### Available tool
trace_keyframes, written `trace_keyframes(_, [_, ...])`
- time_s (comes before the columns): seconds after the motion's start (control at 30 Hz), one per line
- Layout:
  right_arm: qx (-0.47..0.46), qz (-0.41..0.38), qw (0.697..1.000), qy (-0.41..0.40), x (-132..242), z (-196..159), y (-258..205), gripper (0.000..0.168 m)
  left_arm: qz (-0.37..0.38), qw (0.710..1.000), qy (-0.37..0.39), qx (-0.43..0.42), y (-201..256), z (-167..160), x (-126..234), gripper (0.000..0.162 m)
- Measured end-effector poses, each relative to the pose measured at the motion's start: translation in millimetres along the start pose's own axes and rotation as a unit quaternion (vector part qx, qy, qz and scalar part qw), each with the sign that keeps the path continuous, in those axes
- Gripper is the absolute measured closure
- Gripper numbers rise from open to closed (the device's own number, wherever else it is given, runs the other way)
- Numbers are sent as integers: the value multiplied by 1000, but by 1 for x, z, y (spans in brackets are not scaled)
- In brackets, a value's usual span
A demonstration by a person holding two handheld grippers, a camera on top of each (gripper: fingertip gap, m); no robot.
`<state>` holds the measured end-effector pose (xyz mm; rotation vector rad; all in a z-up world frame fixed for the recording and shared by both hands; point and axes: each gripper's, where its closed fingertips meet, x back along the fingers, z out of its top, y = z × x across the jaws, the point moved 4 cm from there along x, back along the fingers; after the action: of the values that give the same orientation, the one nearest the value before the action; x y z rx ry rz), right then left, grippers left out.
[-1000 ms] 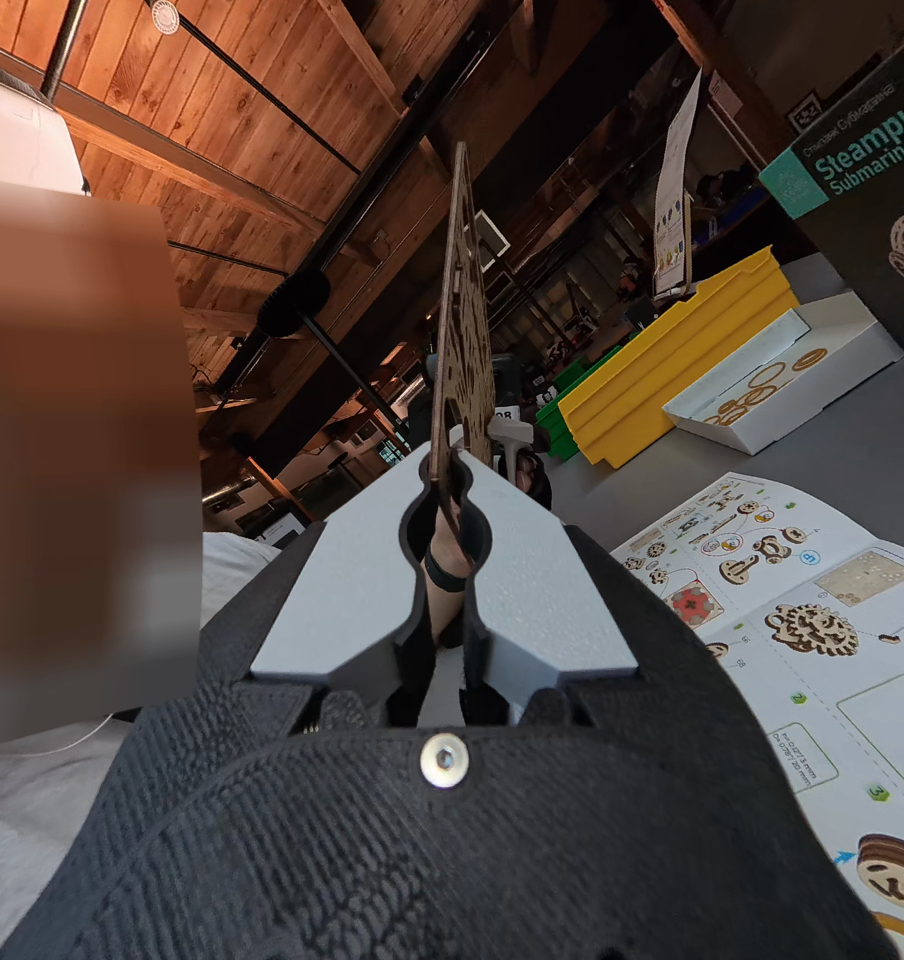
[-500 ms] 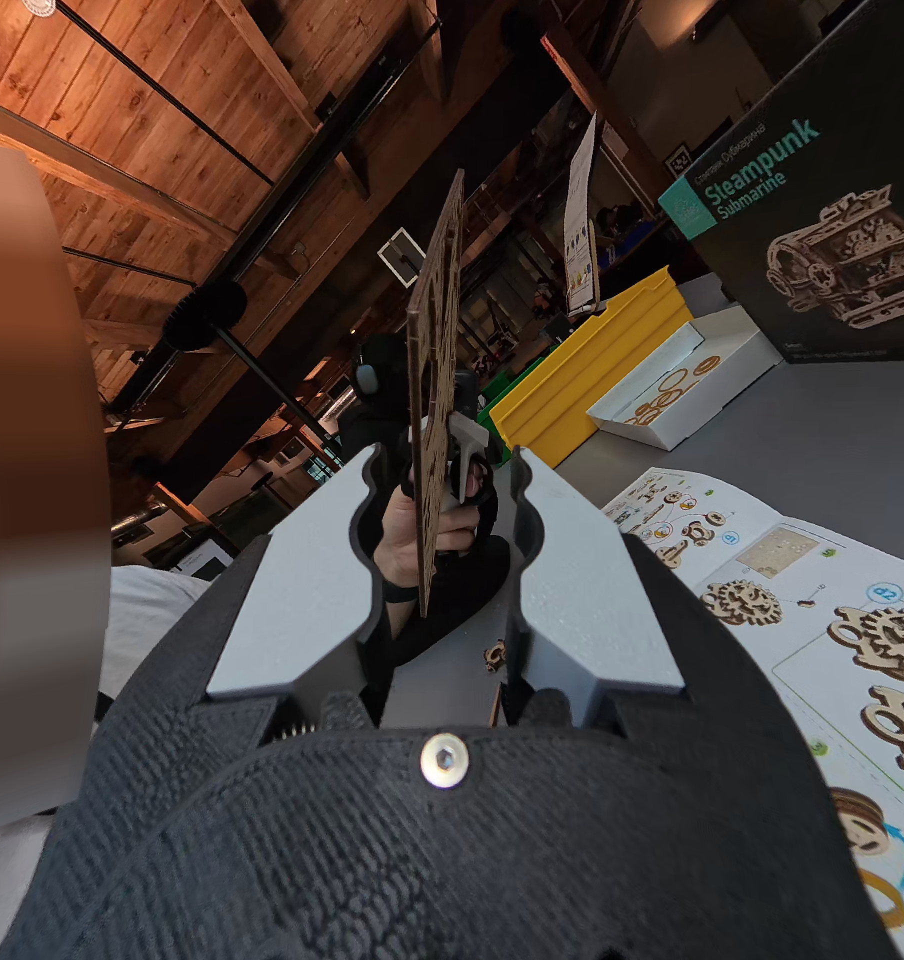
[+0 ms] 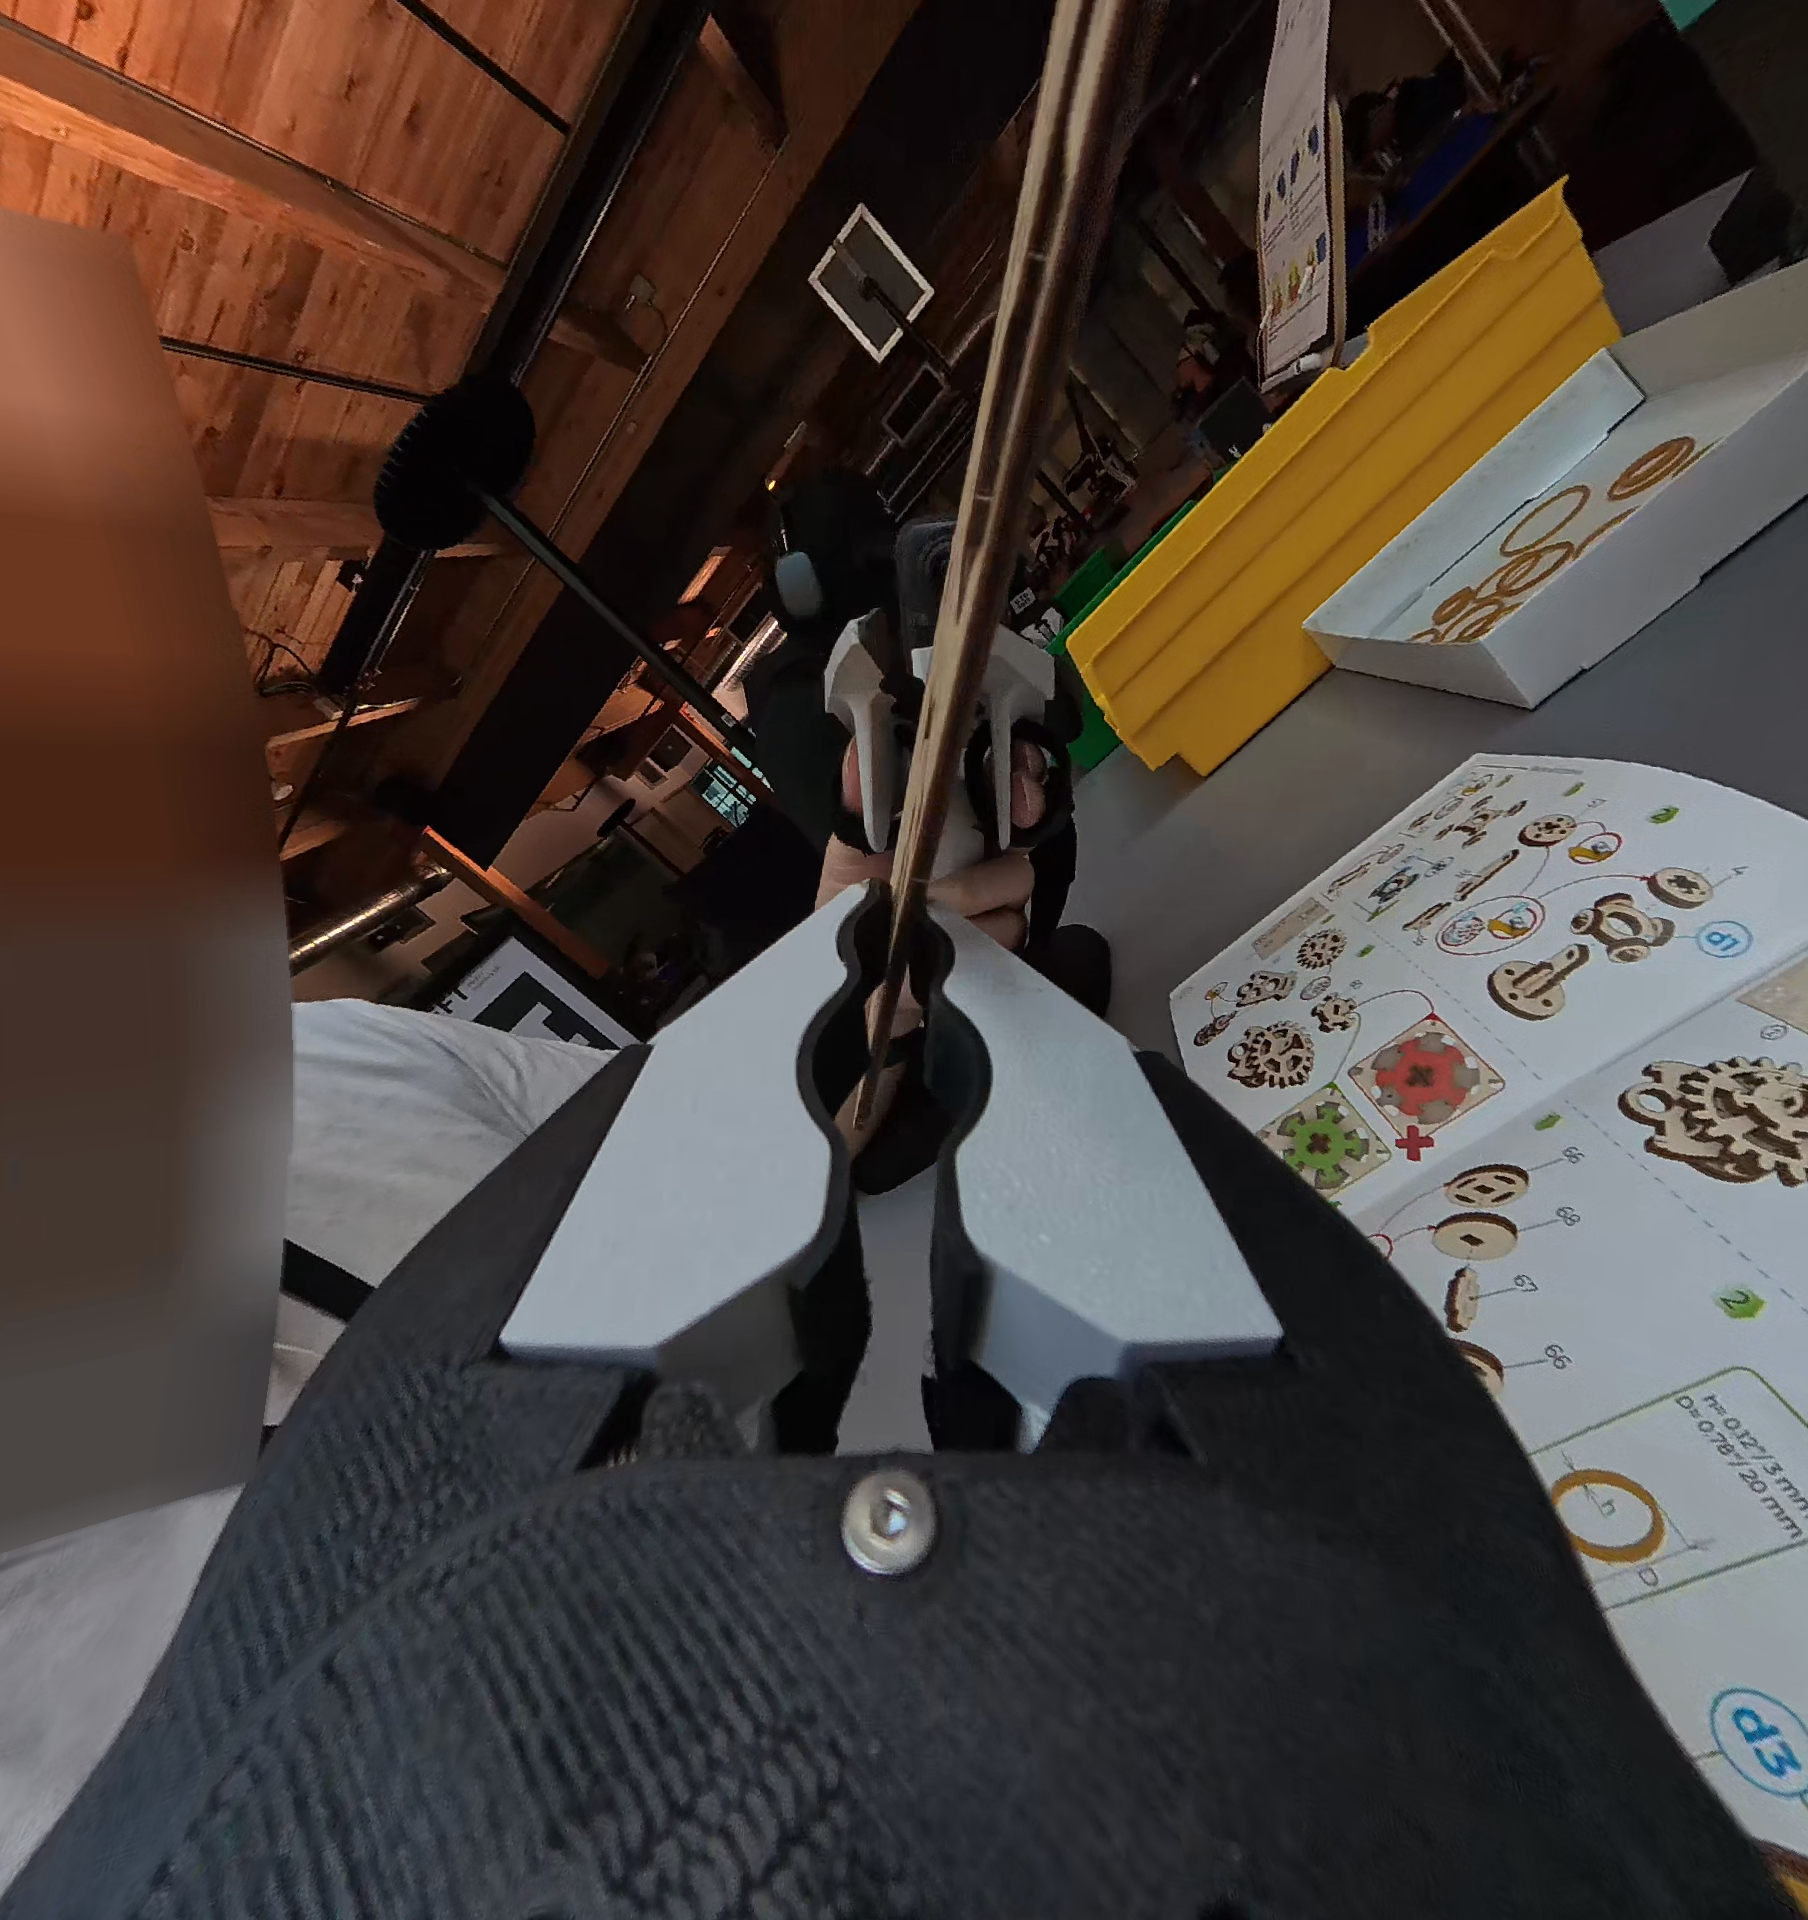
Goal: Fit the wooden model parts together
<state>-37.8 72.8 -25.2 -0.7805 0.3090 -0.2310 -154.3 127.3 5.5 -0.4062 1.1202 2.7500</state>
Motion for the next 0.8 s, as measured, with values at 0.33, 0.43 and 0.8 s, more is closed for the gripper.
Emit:
trace_keyframes(0.33, [41, -6, 999, 27, 25, 23, -6, 168, 4, 999, -29, -36, 7, 3, -2, 152])
trace_keyframes(0.43, [34, -14, 999, 40, 35, 29, 0, 168, 29, 998, -25, -45, 4, 10, 2, 148])
trace_keyframes(0.8, [45, -40, 996, 62, 53, 42, 7, 168, 151, 981, 35, -119, -9, 47, 38, 115])
